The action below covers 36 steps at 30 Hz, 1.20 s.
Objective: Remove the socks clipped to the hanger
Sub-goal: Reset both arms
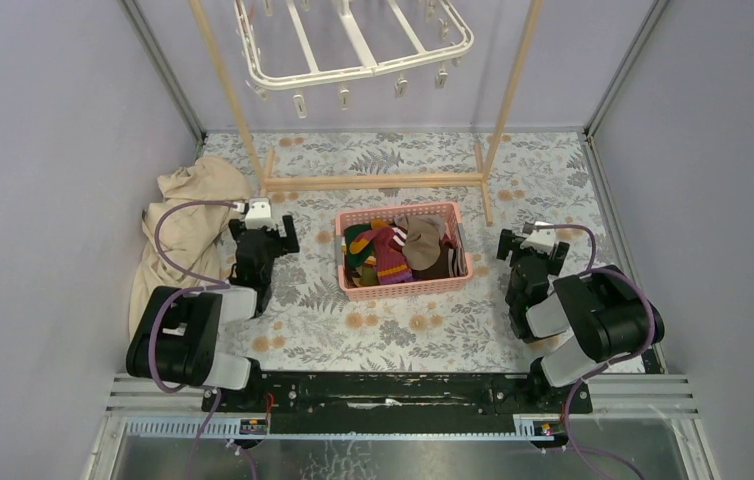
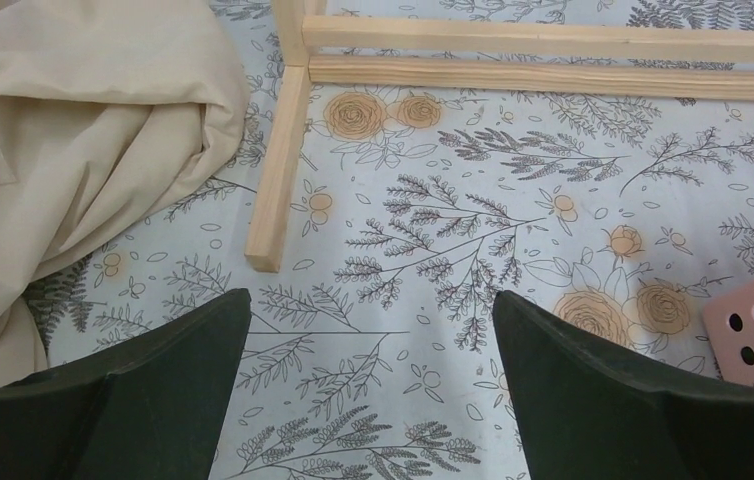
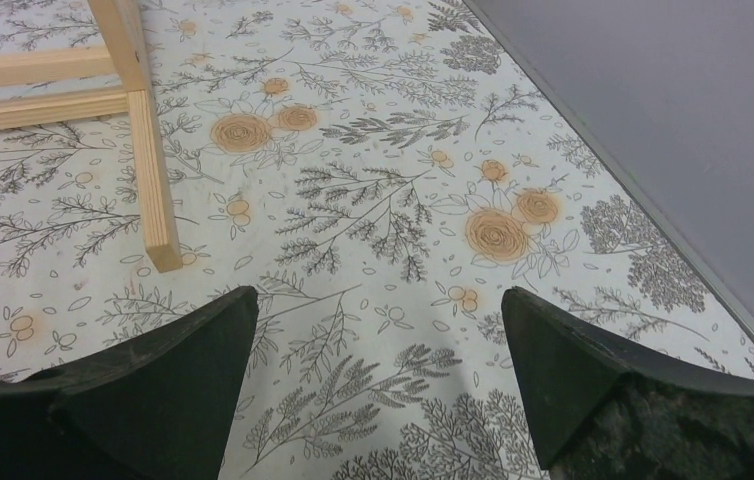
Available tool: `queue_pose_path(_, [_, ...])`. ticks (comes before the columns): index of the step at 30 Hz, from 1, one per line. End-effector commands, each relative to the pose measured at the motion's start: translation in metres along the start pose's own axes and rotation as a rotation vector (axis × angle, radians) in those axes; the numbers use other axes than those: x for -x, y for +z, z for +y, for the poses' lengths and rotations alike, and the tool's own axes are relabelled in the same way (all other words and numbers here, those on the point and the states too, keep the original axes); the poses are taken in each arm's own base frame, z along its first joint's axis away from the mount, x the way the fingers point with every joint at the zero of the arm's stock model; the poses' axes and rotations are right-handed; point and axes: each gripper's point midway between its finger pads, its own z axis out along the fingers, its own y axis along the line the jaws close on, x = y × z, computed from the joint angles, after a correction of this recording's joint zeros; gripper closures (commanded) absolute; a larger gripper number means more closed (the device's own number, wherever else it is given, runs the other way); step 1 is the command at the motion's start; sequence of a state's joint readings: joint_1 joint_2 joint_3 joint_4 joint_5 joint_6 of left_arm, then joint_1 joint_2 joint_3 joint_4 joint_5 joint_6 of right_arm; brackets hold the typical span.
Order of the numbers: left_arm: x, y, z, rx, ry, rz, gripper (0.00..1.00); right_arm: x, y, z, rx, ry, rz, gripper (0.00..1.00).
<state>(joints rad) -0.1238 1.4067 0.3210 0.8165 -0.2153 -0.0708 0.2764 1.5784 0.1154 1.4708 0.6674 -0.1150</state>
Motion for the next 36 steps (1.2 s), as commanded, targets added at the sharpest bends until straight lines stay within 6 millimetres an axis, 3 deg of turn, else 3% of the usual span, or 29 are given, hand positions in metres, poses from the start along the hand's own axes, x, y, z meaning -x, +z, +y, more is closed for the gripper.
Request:
queue_pose_path(1, [0.03, 0.007, -0.003, -0.05, 0.008, -0.137, 0.01, 0.012, 0.016, 0.015, 0.087, 0.042, 0.007, 0.0])
queue_pose_path(4, [0.027, 0.011, -0.011, -0.097, 0.033, -0.143, 0.01, 0.0, 0.017, 0.016, 0.15, 0.07, 0.034, 0.0])
queue_pose_path(6, [0.024, 0.013, -0.01, -0.103, 0.024, -0.122, 0.01, 0.007, 0.024, 0.017, 0.15, 0.078, 0.004, 0.01])
queue_pose_path(7, [0.025, 0.013, -0.01, -0.103, 0.024, -0.126, 0.01, -0.003, 0.023, 0.019, 0.155, 0.061, 0.064, 0.0])
queue_pose_path(11, [0.024, 0.013, -0.008, -0.096, 0.01, -0.124, 0.01, -0.001, 0.026, 0.02, 0.169, 0.07, 0.05, 0.0])
queue_pose_path(16, [0.023, 0.003, 0.011, -0.035, -0.058, -0.187, 0.01, -0.001, 0.028, 0.019, 0.157, 0.074, 0.062, 0.0])
queue_pose_path(36, [0.022, 0.004, 0.012, -0.034, -0.047, -0.185, 0.01, 0.0, 0.028, 0.019, 0.156, 0.075, 0.059, 0.0])
